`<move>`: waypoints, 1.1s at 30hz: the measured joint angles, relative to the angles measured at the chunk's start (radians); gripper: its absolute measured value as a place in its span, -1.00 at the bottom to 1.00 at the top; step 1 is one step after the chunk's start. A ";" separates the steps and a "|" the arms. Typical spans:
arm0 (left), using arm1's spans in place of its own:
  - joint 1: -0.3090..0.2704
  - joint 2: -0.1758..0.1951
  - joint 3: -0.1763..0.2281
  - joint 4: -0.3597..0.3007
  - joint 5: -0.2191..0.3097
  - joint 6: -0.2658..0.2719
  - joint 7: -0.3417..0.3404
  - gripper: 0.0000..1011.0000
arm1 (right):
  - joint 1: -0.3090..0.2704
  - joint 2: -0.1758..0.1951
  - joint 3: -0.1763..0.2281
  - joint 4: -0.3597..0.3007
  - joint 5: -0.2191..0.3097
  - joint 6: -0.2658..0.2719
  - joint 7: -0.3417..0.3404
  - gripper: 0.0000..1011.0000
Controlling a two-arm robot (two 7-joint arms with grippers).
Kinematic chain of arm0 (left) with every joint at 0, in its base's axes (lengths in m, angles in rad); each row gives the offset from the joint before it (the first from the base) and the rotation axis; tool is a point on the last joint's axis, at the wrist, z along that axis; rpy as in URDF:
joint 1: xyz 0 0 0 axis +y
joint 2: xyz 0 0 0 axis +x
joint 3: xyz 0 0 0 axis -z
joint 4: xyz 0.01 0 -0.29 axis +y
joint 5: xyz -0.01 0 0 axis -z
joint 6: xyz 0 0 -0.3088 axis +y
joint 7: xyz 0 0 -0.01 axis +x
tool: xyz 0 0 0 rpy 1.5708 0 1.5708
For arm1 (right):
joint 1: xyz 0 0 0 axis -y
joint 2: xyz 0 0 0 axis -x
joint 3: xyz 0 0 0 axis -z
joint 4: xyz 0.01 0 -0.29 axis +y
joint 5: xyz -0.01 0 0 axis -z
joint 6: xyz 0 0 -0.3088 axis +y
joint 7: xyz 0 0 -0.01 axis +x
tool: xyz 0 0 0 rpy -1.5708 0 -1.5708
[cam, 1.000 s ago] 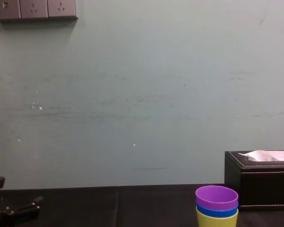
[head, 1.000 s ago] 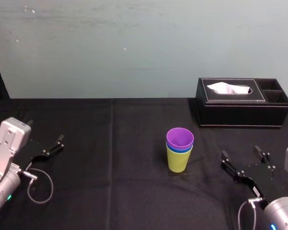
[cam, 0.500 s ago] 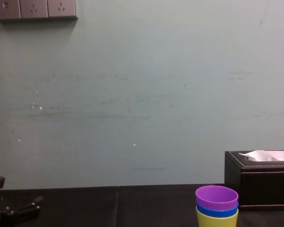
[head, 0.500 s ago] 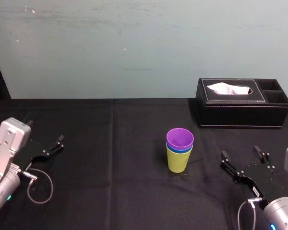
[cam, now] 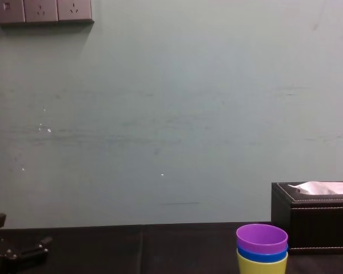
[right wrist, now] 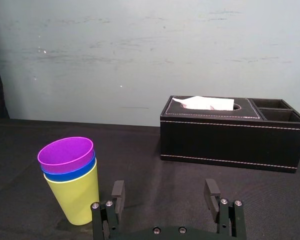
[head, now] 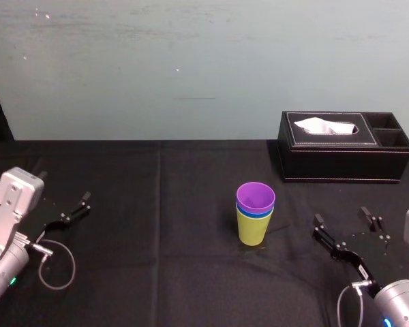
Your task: Stack the three plastic cups sequentially using one hand.
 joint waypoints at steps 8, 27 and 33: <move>0.000 0.000 0.000 0.000 0.000 0.000 0.000 0.98 | 0.000 0.000 0.000 0.000 0.001 0.000 0.000 0.99; 0.000 0.000 0.000 0.000 0.000 0.000 0.000 0.98 | 0.000 0.000 0.000 0.000 0.001 0.000 0.001 0.99; 0.000 0.000 0.000 0.000 0.000 0.000 0.000 0.98 | 0.000 0.000 0.000 0.000 0.001 0.000 0.001 0.99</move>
